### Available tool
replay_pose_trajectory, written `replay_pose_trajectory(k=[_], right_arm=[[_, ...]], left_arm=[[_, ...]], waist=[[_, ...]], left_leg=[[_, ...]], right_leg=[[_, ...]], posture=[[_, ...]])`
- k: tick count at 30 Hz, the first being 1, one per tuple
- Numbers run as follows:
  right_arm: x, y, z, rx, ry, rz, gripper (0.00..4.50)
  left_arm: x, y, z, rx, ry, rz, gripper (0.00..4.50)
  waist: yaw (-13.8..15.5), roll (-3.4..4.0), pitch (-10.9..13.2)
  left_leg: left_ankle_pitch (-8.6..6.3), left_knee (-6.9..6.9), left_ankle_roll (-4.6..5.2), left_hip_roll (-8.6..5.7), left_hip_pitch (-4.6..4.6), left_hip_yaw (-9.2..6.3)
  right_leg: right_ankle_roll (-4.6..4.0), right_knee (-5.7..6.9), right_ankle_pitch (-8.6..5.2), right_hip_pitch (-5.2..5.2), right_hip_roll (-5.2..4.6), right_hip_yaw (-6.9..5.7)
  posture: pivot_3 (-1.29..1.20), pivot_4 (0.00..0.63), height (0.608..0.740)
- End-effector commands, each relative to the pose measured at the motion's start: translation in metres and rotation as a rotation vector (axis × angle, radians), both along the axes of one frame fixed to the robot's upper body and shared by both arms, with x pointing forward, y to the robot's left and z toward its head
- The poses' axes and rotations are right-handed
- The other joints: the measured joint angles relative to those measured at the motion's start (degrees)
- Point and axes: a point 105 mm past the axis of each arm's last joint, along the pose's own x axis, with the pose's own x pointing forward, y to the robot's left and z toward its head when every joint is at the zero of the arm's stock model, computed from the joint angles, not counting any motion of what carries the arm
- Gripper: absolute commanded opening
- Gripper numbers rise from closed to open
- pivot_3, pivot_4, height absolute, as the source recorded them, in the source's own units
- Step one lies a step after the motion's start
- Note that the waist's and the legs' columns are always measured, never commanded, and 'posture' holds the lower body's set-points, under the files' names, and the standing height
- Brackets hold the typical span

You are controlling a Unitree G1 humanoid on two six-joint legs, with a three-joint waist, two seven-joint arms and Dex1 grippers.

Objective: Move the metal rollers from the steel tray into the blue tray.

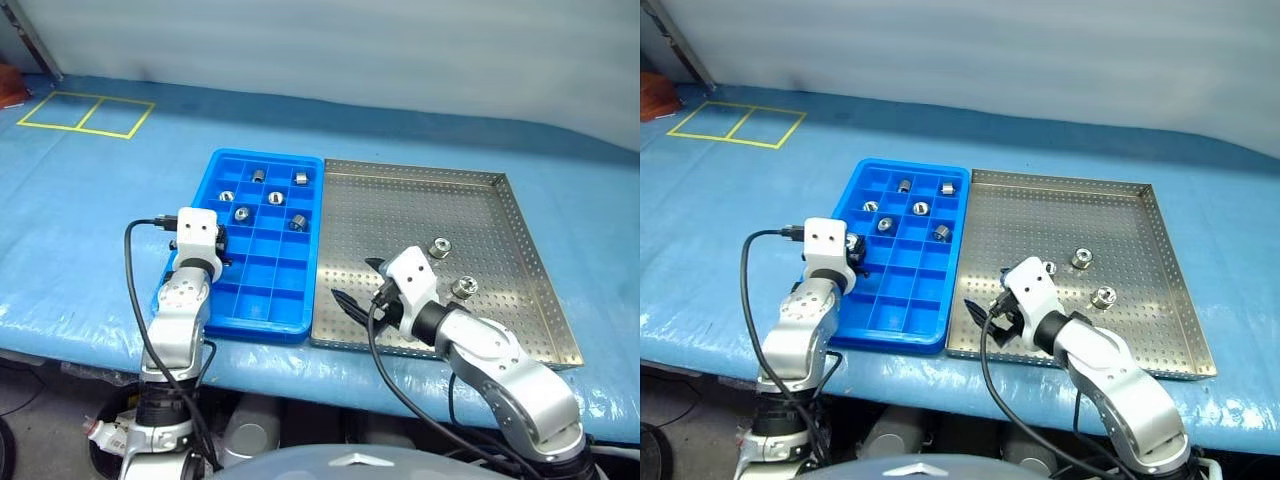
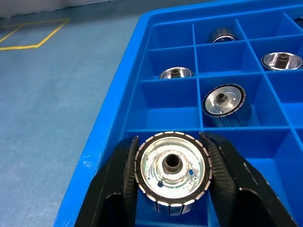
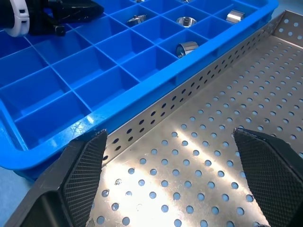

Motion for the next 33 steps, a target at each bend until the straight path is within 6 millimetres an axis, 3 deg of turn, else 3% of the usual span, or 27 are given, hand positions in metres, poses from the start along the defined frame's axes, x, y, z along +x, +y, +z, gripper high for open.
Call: replay_pose_trajectory(k=[1,3,11,15,20,23,27,33], right_arm=[[-0.002,-0.002,0.013,0.013,-0.048,-0.021,4.5],[-0.002,-0.005,0.013,0.014,-0.05,-0.038,4.5],[-0.008,-0.013,0.013,0.026,-0.047,-0.102,4.5],[-0.009,-0.016,0.012,0.028,-0.043,-0.12,4.5],[-0.007,-0.016,0.013,0.03,-0.052,-0.124,4.5],[-0.005,-0.02,0.016,0.027,-0.066,-0.134,4.5],[-0.005,-0.028,0.018,0.013,-0.075,-0.172,4.5],[-0.017,-0.045,0.013,-0.008,-0.054,-0.261,4.5]], left_arm=[[0.008,-0.003,0.019,0.004,-0.077,-0.028,1.7],[0.009,-0.007,0.024,0.003,-0.091,-0.055,1.7],[0.007,-0.01,0.054,0.044,-0.173,-0.085,4.39],[0.006,-0.005,0.061,0.058,-0.198,-0.046,4.45],[0.01,-0.023,0.069,0.043,-0.229,-0.114,4.45],[0.011,-0.054,0.075,-0.01,-0.229,-0.298,4.45],[0.004,-0.108,0.072,-0.063,-0.132,-0.675,4.45],[-0.007,-0.161,0.059,-0.004,0.034,-1.065,4.45]], waist=[[-0.2,0.0,0.0],[-0.7,0.0,0.0],[-2.5,0.0,0.0],[-3.3,0.0,0.0],[-3.4,0.0,0.0],[-3.2,0.0,0.0],[-3.4,0.0,0.0],[-4.9,0.03,0.0]], left_leg=[[0.0,0.0,0.0,0.0,-0.01,0.0],[0.0,0.0,0.0,0.0,-0.01,0.02],[-0.01,-0.01,0.0,0.0,-0.01,0.01],[0.0,-0.01,0.0,0.01,0.02,0.02],[0.0,-0.01,0.0,0.01,0.02,0.03],[0.0,0.0,0.0,-0.01,0.01,0.02],[-0.01,0.01,0.01,-0.03,-0.02,0.04],[-0.01,-0.04,0.02,-0.03,-0.01,0.05]], right_leg=[[0.0,0.0,0.0,0.0,0.0,0.0],[0.0,-0.01,0.0,-0.01,0.0,0.01],[-0.01,-0.02,-0.01,0.0,-0.02,0.0],[0.02,0.0,-0.02,0.01,-0.01,0.01],[0.07,-0.01,-0.04,0.01,0.0,0.0],[0.08,-0.01,-0.05,0.01,-0.01,0.0],[0.08,-0.04,-0.04,0.0,-0.02,0.01],[0.17,-0.04,-0.16,-0.02,0.04,0.02]], posture=[[0.2,0.15,0.74],[0.2,0.15,0.74],[0.15,0.15,0.74],[0.15,0.15,0.74],[0.15,0.15,0.74],[0.14,0.15,0.74],[0.1,0.15,0.74],[0.03,0.15,0.74]])
